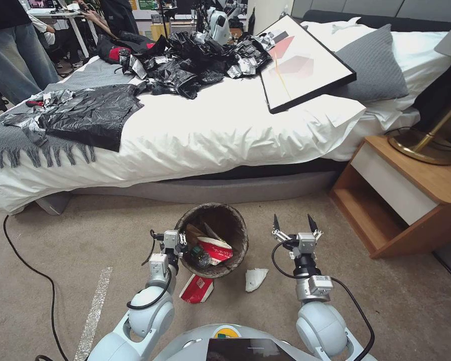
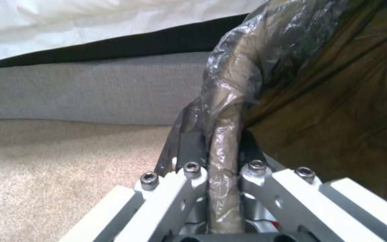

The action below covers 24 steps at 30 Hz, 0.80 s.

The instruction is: Pick up the trash bin, then pick up the garbage from the floor and place it into the trash bin.

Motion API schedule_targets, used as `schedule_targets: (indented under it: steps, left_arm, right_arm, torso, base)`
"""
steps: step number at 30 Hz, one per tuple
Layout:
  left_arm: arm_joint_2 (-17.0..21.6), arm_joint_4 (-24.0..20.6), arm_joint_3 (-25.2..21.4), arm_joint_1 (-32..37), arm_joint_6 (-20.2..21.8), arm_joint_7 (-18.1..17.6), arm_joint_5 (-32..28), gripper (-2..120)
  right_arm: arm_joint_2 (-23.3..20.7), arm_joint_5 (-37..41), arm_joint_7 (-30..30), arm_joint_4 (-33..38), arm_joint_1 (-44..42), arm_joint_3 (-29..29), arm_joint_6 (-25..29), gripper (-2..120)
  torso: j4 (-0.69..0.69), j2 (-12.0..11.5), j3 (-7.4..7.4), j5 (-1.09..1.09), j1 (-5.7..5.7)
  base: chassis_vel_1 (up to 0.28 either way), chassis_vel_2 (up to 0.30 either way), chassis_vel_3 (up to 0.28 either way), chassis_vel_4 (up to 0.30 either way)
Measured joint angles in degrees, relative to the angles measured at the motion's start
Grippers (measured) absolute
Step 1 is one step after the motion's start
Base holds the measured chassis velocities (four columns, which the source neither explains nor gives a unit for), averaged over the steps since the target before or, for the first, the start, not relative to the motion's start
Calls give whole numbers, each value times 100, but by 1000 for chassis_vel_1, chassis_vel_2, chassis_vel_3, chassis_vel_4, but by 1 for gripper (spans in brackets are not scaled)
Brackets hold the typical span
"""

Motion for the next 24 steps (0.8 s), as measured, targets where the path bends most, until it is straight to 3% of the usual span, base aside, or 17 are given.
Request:
schedule_targets:
  steps: [12, 15, 19, 24]
  left_arm:
    - [-66, -22, -183, 29, -20, -10, 0, 2]
    - [-96, -60, -279, 97, -35, -10, 8, 2]
    - [-95, -86, -448, 186, -80, -10, 106, 2]
    - [-59, -127, -537, 237, -80, -5, 100, 2]
  right_arm:
    - [-156, 159, 49, -99, 95, 5, -66, 100]
    - [-407, 638, 82, -110, 190, -27, -404, 100]
    - [-900, 2210, 23, -611, 629, -258, -1270, 100]
    - [-997, 3018, -55, -899, 865, -407, -1836, 100]
  torso:
    - [-2, 0, 1, 0, 0]
    - [-2, 0, 1, 0, 0]
    - [0, 0, 1, 1, 0]
    - [-1, 0, 0, 1, 0]
  base:
    - [0, 0, 0, 0]
    - [0, 0, 0, 0]
    - [0, 0, 0, 0]
    - [0, 0, 0, 0]
